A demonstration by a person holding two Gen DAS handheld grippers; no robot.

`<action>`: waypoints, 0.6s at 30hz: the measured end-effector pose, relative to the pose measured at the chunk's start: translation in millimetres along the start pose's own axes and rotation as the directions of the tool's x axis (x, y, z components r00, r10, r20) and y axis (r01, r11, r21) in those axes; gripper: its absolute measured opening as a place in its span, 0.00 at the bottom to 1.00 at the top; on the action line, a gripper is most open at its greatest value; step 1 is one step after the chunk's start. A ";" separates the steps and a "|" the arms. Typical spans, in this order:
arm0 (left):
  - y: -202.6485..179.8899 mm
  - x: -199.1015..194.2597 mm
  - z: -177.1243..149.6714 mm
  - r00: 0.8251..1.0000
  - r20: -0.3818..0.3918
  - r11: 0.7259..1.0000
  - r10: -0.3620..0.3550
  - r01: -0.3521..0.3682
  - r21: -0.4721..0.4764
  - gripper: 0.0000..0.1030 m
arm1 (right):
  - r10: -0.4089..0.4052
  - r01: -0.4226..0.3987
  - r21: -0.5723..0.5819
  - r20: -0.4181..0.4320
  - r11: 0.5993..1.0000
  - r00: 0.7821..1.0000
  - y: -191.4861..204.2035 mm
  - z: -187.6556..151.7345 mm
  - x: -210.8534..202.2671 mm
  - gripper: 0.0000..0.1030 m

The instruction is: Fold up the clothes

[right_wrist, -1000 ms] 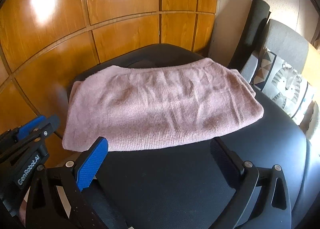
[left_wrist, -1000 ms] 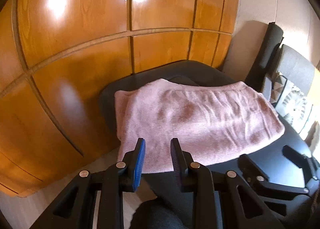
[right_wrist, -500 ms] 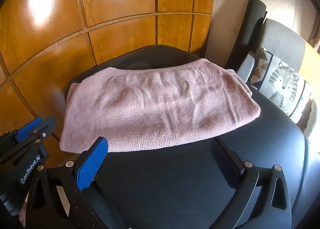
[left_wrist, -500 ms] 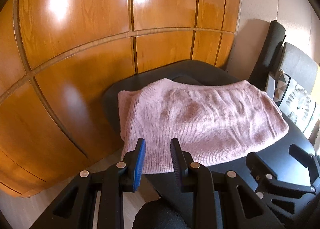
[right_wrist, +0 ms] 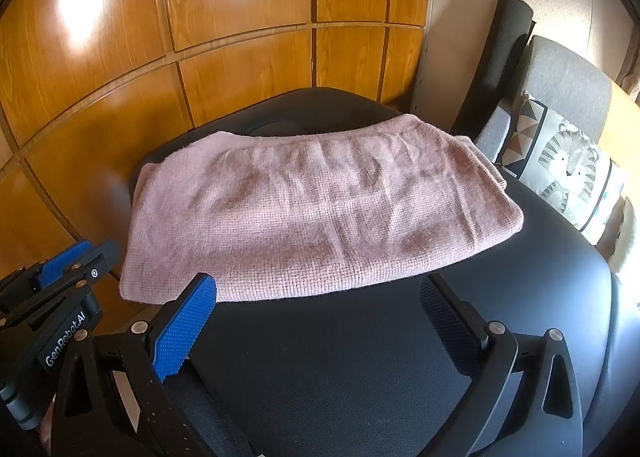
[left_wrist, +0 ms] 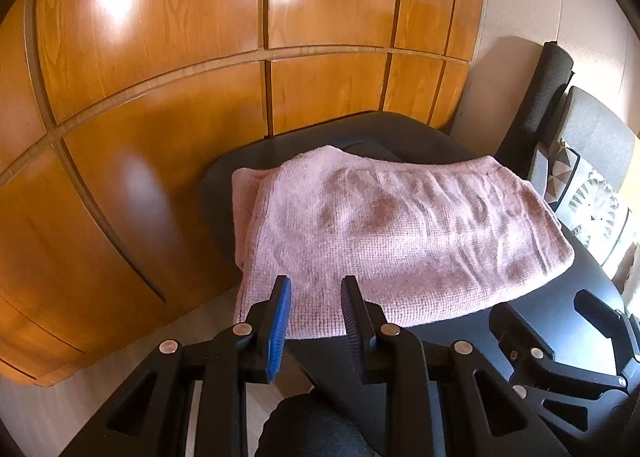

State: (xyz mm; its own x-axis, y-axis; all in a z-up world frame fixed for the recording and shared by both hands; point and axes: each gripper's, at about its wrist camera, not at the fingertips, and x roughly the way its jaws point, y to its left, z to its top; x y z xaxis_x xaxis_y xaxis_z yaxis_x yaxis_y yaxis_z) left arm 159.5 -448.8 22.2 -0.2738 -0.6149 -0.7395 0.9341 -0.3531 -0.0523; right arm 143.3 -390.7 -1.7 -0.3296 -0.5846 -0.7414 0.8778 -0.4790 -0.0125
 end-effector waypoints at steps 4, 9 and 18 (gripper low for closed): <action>-0.5 0.7 0.1 1.000 -0.004 1.000 -0.013 0.013 -0.007 0.24 | -0.010 0.010 0.005 0.001 1.000 1.000 -0.8 0.8 1.0 1.00; -1.0 1.6 0.2 1.000 -0.009 0.999 -0.028 0.028 -0.016 0.23 | -0.012 0.012 0.010 0.003 1.000 1.000 -3.8 -0.5 -0.3 1.00; -1.2 3.0 -0.5 0.999 -0.010 0.998 -0.052 0.051 -0.032 0.23 | -0.007 0.007 0.012 0.003 1.000 1.000 -5.6 -2.6 0.5 1.00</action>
State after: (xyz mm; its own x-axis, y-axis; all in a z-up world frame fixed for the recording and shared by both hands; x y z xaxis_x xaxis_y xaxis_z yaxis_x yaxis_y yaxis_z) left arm 157.7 -449.9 19.7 -0.3193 -0.5884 -0.7428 0.9257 -0.3613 -0.1118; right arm 139.1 -386.6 -3.7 -0.3364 -0.5831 -0.7394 0.8714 -0.4905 -0.0097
